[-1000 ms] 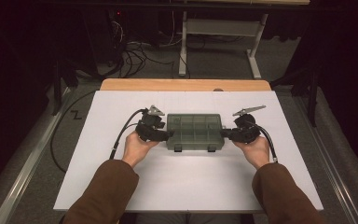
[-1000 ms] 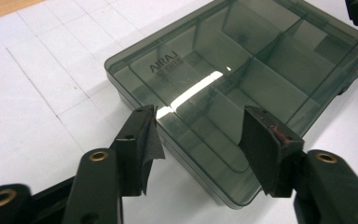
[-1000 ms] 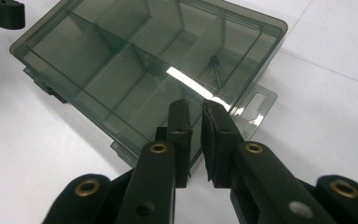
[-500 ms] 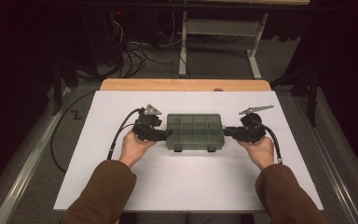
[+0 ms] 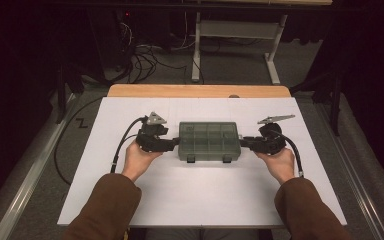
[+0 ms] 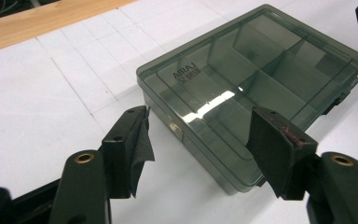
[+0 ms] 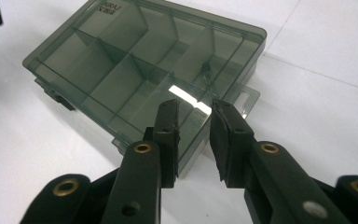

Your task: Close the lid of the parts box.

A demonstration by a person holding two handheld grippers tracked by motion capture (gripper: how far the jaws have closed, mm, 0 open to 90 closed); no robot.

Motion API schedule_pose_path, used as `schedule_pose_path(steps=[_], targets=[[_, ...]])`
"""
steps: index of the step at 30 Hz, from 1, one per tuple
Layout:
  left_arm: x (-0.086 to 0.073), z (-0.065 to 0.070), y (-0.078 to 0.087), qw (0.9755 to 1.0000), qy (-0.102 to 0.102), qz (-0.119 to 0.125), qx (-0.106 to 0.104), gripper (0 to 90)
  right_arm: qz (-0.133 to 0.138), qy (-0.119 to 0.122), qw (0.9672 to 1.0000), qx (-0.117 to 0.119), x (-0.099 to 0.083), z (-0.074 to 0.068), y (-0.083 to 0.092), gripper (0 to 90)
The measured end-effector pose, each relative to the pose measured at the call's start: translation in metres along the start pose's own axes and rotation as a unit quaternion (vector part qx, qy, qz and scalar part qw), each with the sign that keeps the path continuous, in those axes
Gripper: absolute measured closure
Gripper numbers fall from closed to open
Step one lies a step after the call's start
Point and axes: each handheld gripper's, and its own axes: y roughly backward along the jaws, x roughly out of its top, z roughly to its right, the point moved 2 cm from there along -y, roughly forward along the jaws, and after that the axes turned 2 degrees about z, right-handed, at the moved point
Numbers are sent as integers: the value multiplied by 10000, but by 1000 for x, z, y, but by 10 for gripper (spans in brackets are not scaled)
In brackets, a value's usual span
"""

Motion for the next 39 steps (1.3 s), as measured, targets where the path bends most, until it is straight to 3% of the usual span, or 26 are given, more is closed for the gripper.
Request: schedule_pose_path(steps=[25,39], targets=[[2,-8,22,9998,-47,192,42,387,159,-49,9999,19,-8,1,10,672],[0,-10,34,9995,16,300,-10,385,312,-3,9994,163,-15,-5,21,652]])
